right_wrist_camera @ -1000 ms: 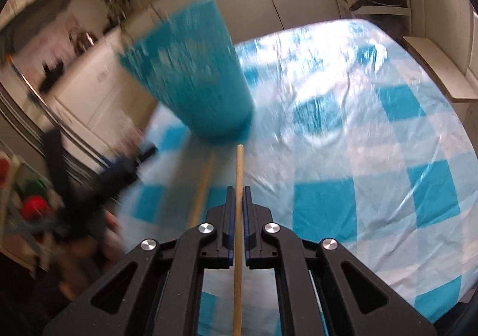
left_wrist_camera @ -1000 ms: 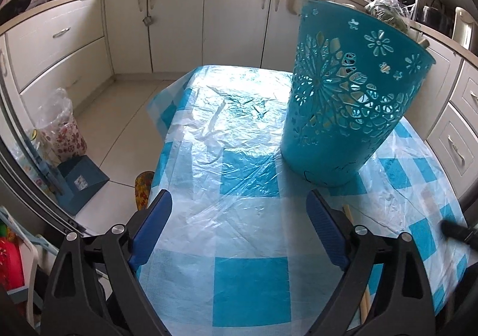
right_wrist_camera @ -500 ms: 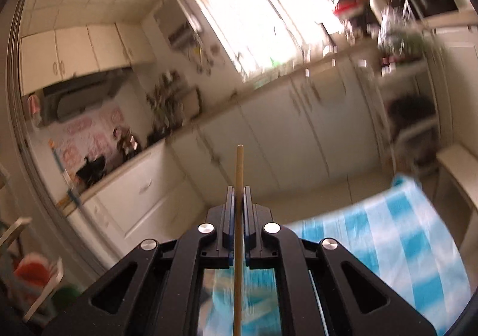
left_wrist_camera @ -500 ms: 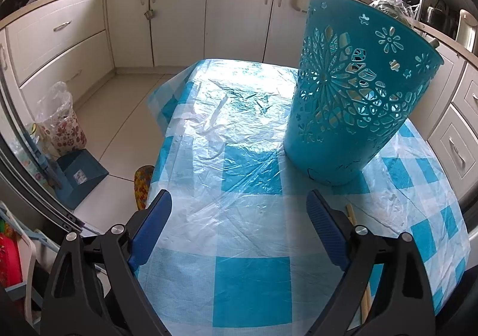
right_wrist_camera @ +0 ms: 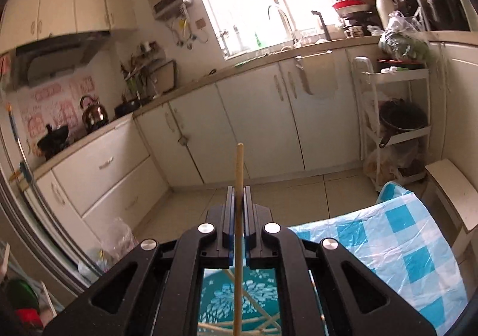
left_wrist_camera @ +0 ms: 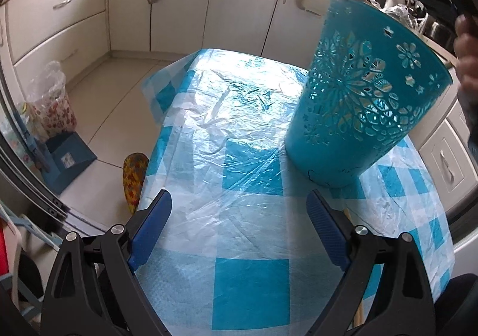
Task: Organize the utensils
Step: 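Carry the chopstick over the teal basket and open the right gripper, then close the right gripper on a chopstick while the left gripper grasps and lifts another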
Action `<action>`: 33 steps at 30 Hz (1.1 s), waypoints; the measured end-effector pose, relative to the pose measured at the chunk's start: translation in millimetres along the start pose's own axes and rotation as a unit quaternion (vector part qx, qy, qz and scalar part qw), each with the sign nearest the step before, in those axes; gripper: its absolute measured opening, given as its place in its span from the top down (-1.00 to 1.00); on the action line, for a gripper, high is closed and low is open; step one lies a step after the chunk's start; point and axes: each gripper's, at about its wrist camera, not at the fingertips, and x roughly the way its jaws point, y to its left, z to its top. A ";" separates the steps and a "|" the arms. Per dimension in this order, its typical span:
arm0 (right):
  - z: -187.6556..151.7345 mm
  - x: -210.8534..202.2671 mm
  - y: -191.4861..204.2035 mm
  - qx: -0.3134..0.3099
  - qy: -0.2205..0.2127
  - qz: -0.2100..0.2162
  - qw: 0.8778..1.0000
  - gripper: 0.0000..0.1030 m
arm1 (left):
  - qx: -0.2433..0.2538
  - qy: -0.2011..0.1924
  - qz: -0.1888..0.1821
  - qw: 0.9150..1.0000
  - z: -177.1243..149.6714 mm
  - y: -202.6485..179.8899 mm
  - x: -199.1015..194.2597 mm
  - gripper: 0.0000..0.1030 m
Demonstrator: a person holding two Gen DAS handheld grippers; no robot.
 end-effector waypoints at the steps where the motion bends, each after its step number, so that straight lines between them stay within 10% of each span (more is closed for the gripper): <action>1: -1.5 0.1 0.8 -0.005 0.001 -0.002 1.000 0.88 | -0.002 0.000 0.000 1.000 -0.3 0.5 0.1 -0.71; 12: -16.0 -40.9 -0.4 -0.010 0.029 0.014 0.999 0.88 | 0.013 -0.012 0.007 1.000 -2.7 -4.9 -3.7 -0.71; 17: -80.5 -95.1 -3.7 -0.027 0.088 0.011 0.996 0.88 | -0.013 -0.007 -0.002 1.000 -0.8 3.6 -2.4 -0.71; 23: -168.5 -65.4 -23.1 -0.012 0.231 -0.012 0.973 0.88 | -0.018 -0.016 0.001 1.000 -2.5 7.9 -5.1 -0.71; 33: -191.5 -21.3 -15.0 -0.016 0.263 -0.021 0.964 0.88 | -0.004 -0.022 0.004 1.000 -3.6 1.2 -7.0 -0.72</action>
